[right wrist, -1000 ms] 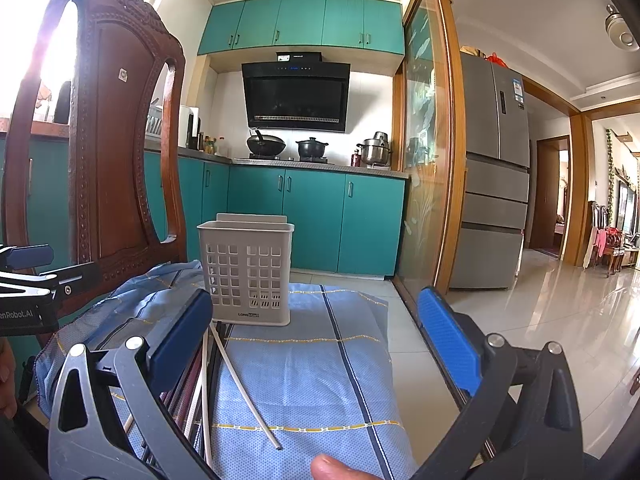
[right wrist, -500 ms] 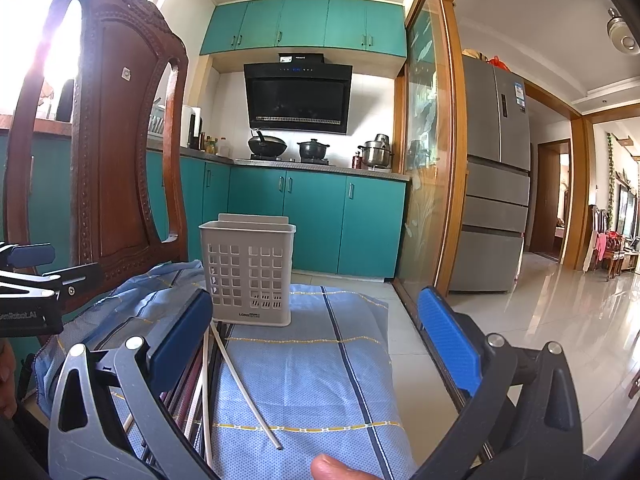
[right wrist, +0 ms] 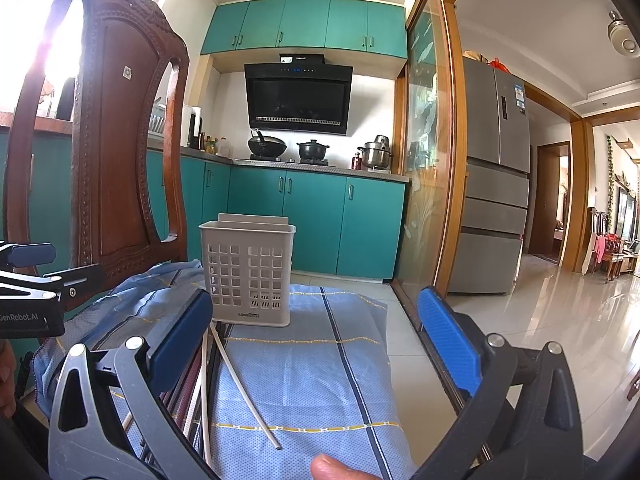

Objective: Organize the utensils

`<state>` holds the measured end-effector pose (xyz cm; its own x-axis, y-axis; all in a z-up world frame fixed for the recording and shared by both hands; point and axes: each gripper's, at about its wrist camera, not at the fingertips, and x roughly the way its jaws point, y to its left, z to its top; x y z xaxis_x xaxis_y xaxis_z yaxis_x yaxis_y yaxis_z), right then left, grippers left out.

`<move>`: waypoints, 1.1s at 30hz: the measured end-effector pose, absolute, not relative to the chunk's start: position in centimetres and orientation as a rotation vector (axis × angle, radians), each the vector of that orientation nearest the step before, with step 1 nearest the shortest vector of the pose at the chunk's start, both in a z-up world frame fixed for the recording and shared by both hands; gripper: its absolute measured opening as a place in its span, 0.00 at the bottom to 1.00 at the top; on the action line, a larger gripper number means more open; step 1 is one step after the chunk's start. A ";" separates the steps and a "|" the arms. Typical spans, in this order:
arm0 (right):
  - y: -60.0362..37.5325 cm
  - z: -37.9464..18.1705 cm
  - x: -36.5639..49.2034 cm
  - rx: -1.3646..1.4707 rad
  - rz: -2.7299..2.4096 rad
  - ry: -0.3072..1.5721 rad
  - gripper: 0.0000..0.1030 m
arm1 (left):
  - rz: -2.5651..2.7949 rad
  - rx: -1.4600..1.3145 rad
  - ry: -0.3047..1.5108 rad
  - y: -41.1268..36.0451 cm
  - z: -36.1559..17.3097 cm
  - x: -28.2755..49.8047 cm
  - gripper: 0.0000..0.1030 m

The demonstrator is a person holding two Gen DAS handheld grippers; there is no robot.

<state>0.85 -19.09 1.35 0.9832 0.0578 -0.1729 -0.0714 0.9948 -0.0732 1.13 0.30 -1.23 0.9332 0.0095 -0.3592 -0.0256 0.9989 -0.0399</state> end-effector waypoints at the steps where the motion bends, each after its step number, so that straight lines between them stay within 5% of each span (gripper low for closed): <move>1: -19.1 1.4 0.8 -0.079 0.065 0.171 0.98 | 0.018 -0.042 0.366 0.2 -1.1 1.1 0.97; 33: -19.1 1.5 0.8 -0.083 0.063 0.163 0.98 | 0.018 -0.034 0.364 0.1 -1.0 0.9 0.97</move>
<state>0.76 -19.14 1.55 0.9848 0.0559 -0.1645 -0.0693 0.9946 -0.0770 0.87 0.05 -0.98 0.9344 0.0110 -0.3560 -0.0233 0.9993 -0.0304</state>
